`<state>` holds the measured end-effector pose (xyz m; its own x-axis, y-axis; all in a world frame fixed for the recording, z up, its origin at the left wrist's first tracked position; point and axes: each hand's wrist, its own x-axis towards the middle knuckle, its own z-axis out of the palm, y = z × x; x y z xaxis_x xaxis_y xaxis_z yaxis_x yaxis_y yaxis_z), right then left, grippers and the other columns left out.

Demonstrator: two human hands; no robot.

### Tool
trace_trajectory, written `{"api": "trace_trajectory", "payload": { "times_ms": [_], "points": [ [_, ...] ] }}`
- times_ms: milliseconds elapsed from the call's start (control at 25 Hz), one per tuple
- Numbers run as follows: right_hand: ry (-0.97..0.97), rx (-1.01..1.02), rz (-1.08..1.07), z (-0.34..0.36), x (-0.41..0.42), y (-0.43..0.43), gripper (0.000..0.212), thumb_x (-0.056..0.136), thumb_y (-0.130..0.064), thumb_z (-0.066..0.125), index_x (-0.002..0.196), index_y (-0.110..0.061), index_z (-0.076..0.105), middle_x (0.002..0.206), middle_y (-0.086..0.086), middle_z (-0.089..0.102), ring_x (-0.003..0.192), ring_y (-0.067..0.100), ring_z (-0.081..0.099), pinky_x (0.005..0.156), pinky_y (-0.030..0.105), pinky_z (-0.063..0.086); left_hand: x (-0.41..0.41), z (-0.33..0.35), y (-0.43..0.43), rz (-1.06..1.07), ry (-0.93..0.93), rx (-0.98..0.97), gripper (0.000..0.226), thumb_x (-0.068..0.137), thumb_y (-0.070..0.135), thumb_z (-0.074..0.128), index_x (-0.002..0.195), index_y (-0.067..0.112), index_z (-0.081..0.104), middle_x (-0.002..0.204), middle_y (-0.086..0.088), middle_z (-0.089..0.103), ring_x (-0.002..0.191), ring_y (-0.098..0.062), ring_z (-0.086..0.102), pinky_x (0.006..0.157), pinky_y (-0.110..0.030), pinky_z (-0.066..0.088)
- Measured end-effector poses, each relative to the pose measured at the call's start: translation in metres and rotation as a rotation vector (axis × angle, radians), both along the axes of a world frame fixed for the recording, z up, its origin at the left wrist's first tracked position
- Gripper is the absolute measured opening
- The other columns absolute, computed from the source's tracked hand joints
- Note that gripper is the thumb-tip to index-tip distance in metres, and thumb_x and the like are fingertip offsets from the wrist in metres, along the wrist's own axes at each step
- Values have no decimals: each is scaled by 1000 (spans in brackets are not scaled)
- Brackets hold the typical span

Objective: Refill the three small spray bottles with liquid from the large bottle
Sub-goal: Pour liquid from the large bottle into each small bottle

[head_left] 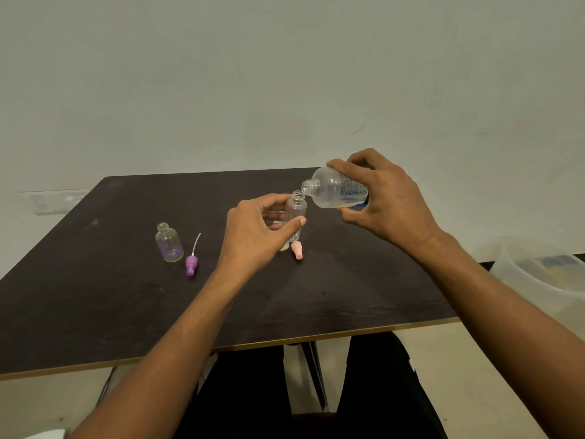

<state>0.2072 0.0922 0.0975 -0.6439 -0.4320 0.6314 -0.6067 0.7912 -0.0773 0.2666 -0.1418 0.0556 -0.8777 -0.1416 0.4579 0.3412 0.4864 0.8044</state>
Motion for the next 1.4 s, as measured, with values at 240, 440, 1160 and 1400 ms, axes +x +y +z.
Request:
{"api": "trace_trajectory", "payload": {
  "times_ms": [240, 440, 1160, 1400],
  "points": [
    [32, 42, -16, 3, 0, 0, 75, 78, -28, 84, 146, -37, 55, 132, -3, 54, 114, 18, 59, 77, 35, 59, 0, -1, -1, 11, -5, 0, 39, 81, 29, 89, 119, 28, 77, 97, 20, 76, 90, 7, 72, 82, -14, 59],
    [49, 76, -29, 6, -1, 1, 75, 79, -30, 83, 147, -38, 53, 133, -4, 52, 115, 16, 57, 76, 35, 59, -2, -1, 0, 17, 0, -8, 42, 81, 31, 89, 121, 26, 76, 96, 22, 74, 90, 9, 71, 79, -10, 57],
    [107, 158, -58, 10, 3, 5, 73, 79, -28, 82, 146, -36, 54, 134, -1, 54, 114, 22, 59, 72, 30, 52, -5, -5, 1, 17, -10, -23, 44, 79, 33, 90, 121, 24, 78, 99, 14, 79, 91, 5, 73, 85, -22, 62],
    [111, 185, -72, 12, 4, 7, 74, 78, -28, 81, 146, -37, 53, 135, -1, 53, 110, 23, 60, 72, 34, 55, -5, -5, 3, 29, -16, -39, 48, 79, 34, 90, 124, 23, 76, 106, 10, 79, 95, 2, 73, 86, -24, 62]
  ]
}}
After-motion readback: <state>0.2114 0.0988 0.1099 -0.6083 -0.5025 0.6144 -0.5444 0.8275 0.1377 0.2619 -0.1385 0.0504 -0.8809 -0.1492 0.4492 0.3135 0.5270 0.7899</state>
